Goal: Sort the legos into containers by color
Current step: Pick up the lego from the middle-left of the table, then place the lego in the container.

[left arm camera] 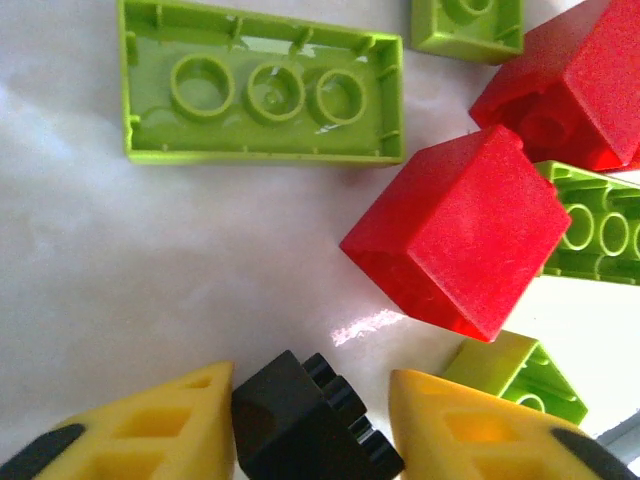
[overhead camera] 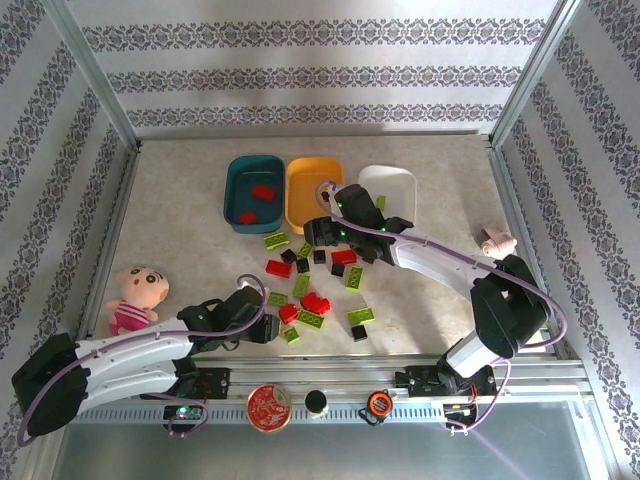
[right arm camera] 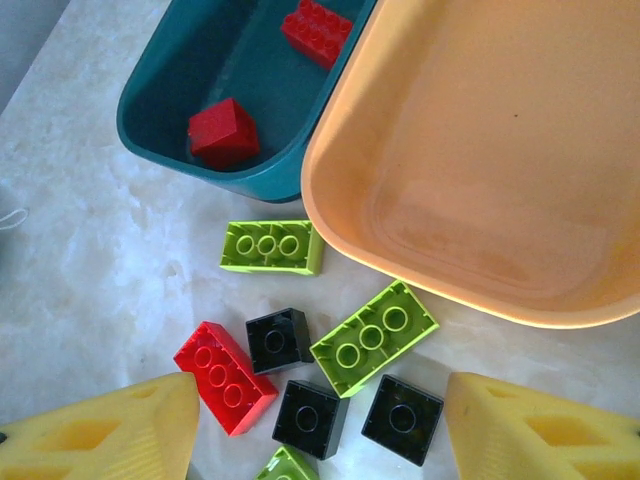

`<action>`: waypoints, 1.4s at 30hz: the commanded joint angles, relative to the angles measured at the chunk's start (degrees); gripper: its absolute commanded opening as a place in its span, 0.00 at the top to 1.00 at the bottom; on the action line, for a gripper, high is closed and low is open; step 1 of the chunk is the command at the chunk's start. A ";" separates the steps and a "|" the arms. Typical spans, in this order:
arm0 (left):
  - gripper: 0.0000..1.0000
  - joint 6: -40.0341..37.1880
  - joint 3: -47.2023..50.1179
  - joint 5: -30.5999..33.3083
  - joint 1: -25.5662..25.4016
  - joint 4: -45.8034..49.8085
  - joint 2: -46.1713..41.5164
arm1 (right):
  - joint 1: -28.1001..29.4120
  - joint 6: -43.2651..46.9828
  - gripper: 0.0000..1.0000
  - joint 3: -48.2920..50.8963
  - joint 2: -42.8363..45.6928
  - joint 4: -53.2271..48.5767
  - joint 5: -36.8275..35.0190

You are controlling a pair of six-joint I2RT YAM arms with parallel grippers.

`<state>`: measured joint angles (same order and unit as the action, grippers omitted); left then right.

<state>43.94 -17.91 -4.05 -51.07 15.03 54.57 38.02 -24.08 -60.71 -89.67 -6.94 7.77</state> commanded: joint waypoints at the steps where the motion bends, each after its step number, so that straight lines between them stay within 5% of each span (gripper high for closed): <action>1: 0.66 0.43 0.08 0.27 -1.06 2.40 -0.56 | -0.89 -0.88 0.34 1.19 1.44 1.06 -0.94; 10: 0.75 -1.42 -5.05 3.21 0.92 5.05 -5.58 | -1.73 -2.09 0.34 5.04 5.13 2.28 -1.53; 15: 0.76 -7.22 -11.60 -0.05 9.89 2.04 -1.72 | -2.10 -2.66 0.34 8.71 8.85 2.56 -2.85; 19: 0.78 -9.95 -19.26 -5.64 17.89 -6.63 7.52 | -2.50 -3.43 0.34 12.11 12.57 2.81 -3.16; 33: 0.80 -14.92 -57.41 -7.02 23.35 -9.46 47.03 | -3.02 -5.43 0.33 22.96 21.50 0.97 -4.12; 36: 0.65 -13.88 -63.65 -7.41 24.27 -8.41 53.28 | -3.01 -6.38 0.33 25.74 23.13 1.07 -4.18; 39: 0.33 -13.17 -69.58 -9.09 25.05 -6.23 57.75 | -2.86 -6.93 0.31 28.27 24.38 0.88 -3.93; 42: 0.23 -13.19 -72.08 -9.98 25.05 -5.24 57.98 | -2.69 -6.98 0.30 29.65 25.93 -0.66 -4.43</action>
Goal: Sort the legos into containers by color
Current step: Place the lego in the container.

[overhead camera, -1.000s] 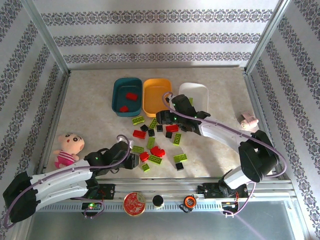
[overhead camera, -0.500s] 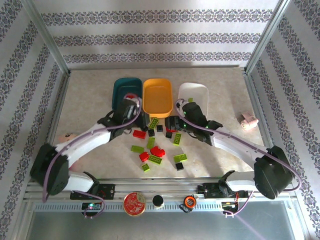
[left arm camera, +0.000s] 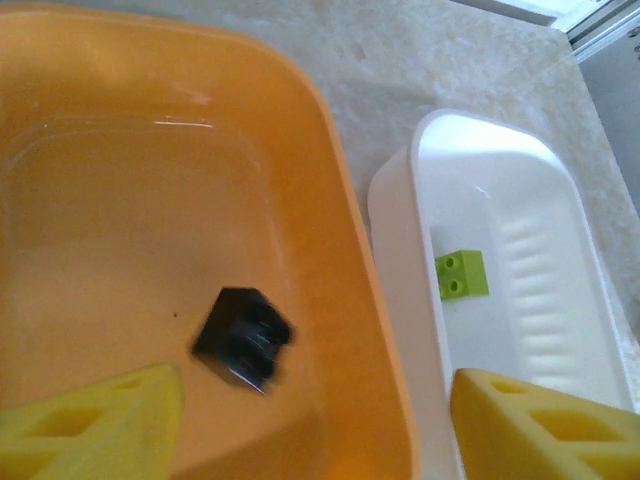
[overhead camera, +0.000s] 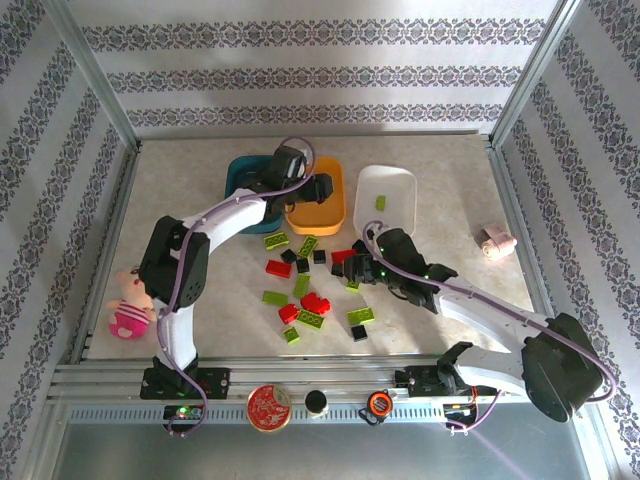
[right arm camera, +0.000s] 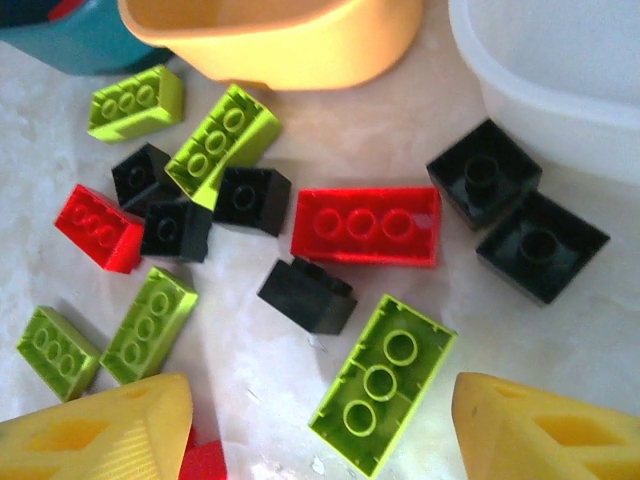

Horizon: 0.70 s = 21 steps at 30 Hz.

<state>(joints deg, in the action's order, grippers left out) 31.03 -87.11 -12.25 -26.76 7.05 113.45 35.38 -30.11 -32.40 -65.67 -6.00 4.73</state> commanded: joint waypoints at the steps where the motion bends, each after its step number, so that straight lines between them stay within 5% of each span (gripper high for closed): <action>1: 0.20 -0.23 -2.63 -2.10 0.72 2.61 -1.84 | 0.04 -0.92 0.29 1.70 2.42 -2.21 -1.69; 7: 0.00 2.89 11.24 -5.26 0.18 -6.26 -15.11 | 2.14 -2.04 0.29 2.43 1.11 -4.39 -2.56; 14: 0.00 5.14 33.76 -2.68 -3.69 -13.07 -35.14 | 6.39 -5.89 0.29 1.34 -5.26 -1.93 -7.84; 21: 0.00 5.24 48.01 3.06 -6.10 -10.26 -51.55 | 8.72 -8.47 0.28 -2.85 -14.33 -2.43 -15.13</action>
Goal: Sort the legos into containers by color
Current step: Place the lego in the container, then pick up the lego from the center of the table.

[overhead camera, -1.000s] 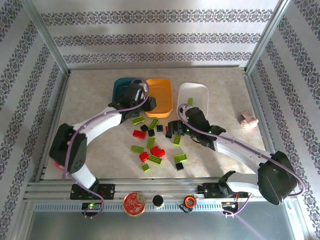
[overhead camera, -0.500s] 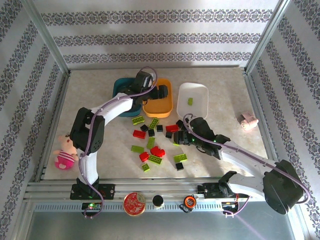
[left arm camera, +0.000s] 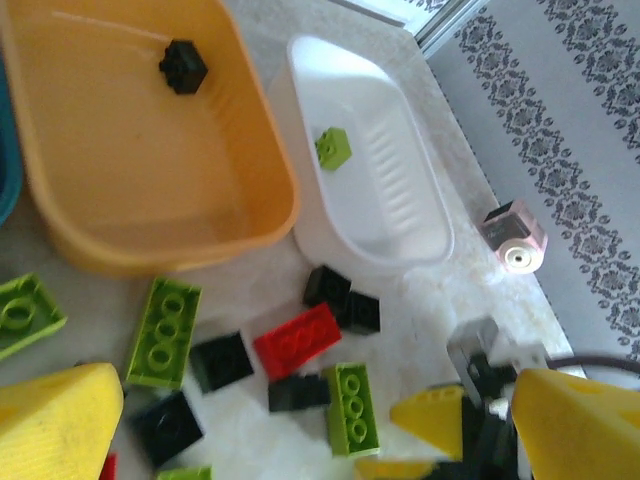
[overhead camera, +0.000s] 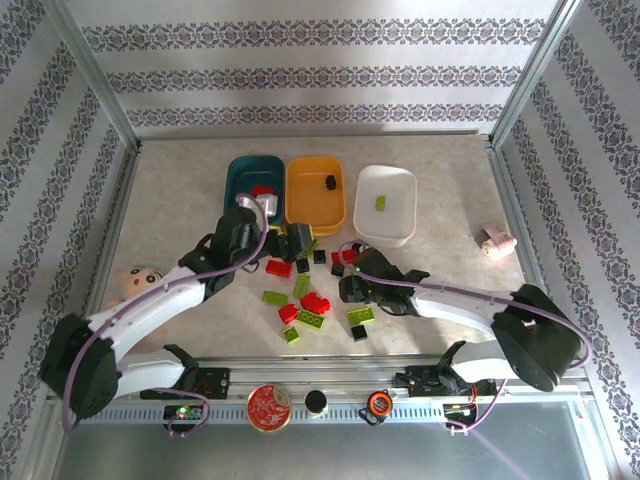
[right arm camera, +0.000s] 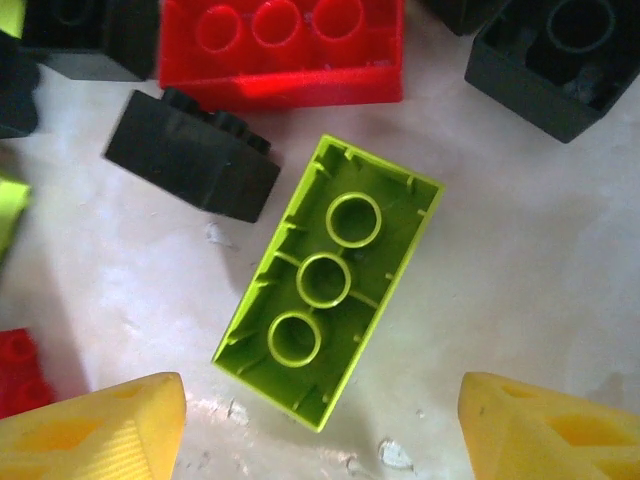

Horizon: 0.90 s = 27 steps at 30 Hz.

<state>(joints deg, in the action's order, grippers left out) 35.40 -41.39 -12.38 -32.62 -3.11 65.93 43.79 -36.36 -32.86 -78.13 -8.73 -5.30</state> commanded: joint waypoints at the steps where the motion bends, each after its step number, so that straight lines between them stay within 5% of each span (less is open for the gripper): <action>1: 0.00 0.49 3.37 3.58 -0.26 1.28 -6.15 | 0.39 -2.10 0.29 -2.67 -2.61 0.55 -5.11; 11: 0.00 -0.62 11.21 12.20 -0.19 10.95 -22.81 | -0.77 -0.53 0.31 -5.71 -8.86 2.42 -5.58; 27: 0.00 -1.30 12.91 14.91 -0.21 14.46 -27.17 | -1.07 -0.03 0.70 -1.45 -3.48 2.37 -2.40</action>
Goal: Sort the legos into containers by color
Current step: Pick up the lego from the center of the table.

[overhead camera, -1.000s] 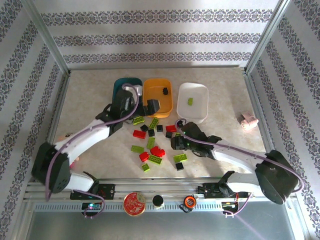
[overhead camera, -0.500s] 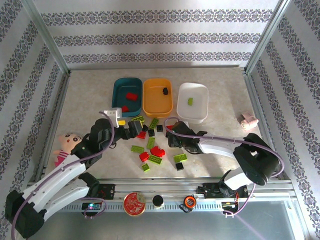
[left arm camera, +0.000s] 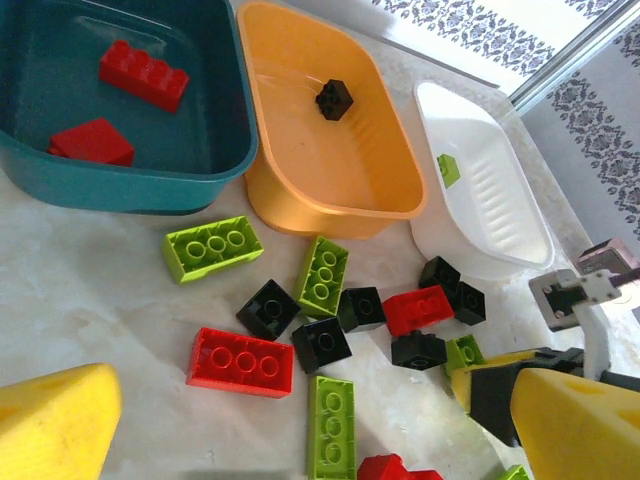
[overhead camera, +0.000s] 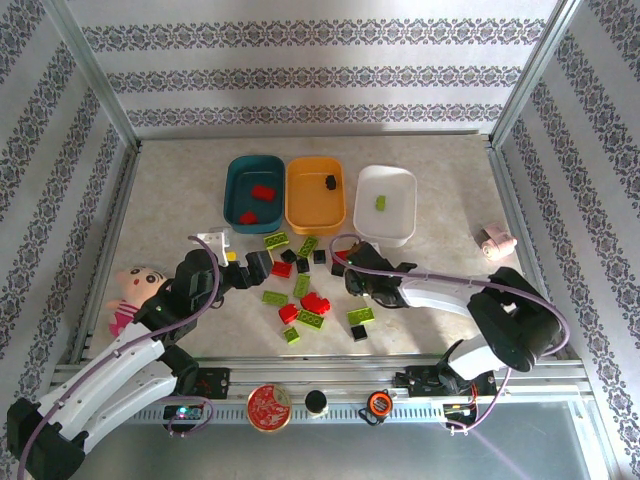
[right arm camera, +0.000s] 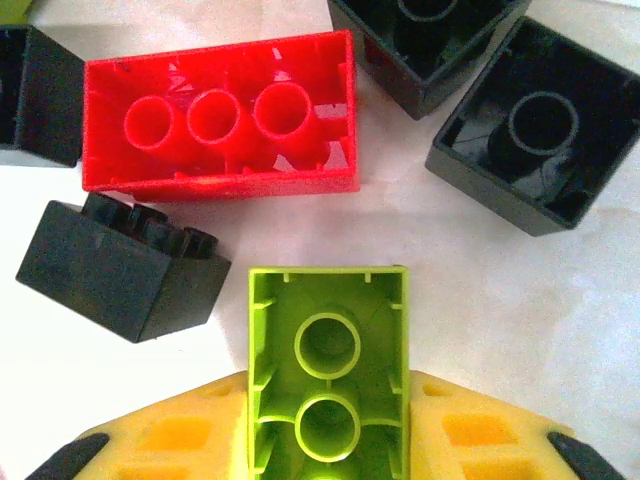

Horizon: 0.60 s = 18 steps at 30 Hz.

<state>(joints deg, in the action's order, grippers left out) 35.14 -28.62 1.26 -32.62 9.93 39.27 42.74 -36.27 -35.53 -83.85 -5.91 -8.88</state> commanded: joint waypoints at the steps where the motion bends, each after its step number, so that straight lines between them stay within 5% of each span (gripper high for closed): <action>1: 0.01 -1.03 0.31 1.25 -0.18 1.46 -0.53 | 0.13 -0.12 0.72 1.46 3.14 -0.76 1.61; 9: 0.00 -1.53 0.80 1.16 -0.18 2.86 -1.43 | -0.35 4.98 0.76 -1.09 17.20 -7.35 -0.43; 18: 0.00 -1.08 2.56 0.50 -0.18 2.74 -2.26 | -16.47 9.33 0.77 -10.76 17.41 -6.68 3.01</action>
<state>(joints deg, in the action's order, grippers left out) 34.89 -27.03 1.76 -32.62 11.07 37.54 29.32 -29.08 -44.36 -64.10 -12.82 -6.96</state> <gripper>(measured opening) 0.996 0.296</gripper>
